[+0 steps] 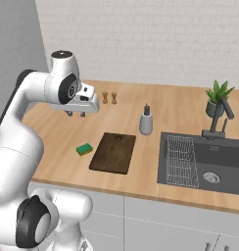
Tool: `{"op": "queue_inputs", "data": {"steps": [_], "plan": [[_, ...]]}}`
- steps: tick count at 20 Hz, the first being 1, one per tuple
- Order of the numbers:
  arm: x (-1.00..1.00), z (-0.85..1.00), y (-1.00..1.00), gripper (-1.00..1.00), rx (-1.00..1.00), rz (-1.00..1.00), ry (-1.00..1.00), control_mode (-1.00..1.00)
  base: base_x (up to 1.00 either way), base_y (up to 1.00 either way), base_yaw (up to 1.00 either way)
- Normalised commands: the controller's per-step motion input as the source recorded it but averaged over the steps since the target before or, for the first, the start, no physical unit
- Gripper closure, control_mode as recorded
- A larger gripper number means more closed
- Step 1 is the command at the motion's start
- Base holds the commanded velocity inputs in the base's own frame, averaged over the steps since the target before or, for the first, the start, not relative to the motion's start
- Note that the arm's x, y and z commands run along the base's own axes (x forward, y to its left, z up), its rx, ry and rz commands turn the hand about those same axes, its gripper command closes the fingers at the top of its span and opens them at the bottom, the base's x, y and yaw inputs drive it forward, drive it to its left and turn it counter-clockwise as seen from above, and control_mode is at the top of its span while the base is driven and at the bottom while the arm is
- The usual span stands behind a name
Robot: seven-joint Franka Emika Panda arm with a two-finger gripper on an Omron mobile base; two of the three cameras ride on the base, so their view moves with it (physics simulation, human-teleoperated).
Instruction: Pick up the sponge from the counter and clean the cutting board by briefly scrubbing or pressing down on the cutting board. Once finished, release the sponge.
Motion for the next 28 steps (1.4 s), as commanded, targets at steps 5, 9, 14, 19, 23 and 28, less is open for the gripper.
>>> {"op": "queue_inputs", "data": {"steps": [5,9,14,19,23,28], "plan": [[0.01,-0.55,0.45,-1.00,-0.10,-0.08,-0.05,-1.00,0.00,0.00,0.00],[0.38,-1.00,1.00,-1.00,-0.11,-0.24,0.11,-1.00,0.00,0.00,0.00],[0.80,-1.00,0.44,-1.00,0.00,-0.32,0.31,-1.00,0.00,0.00,0.00],[0.90,-0.86,0.01,-1.00,0.12,-0.34,0.18,-1.00,0.00,0.00,0.00],[0.40,-0.64,-0.02,-1.00,0.14,-0.21,0.01,-1.00,0.00,0.00,0.00],[0.06,-0.40,-0.18,-1.00,0.02,0.00,0.02,-1.00,0.00,0.00,0.00]]}}
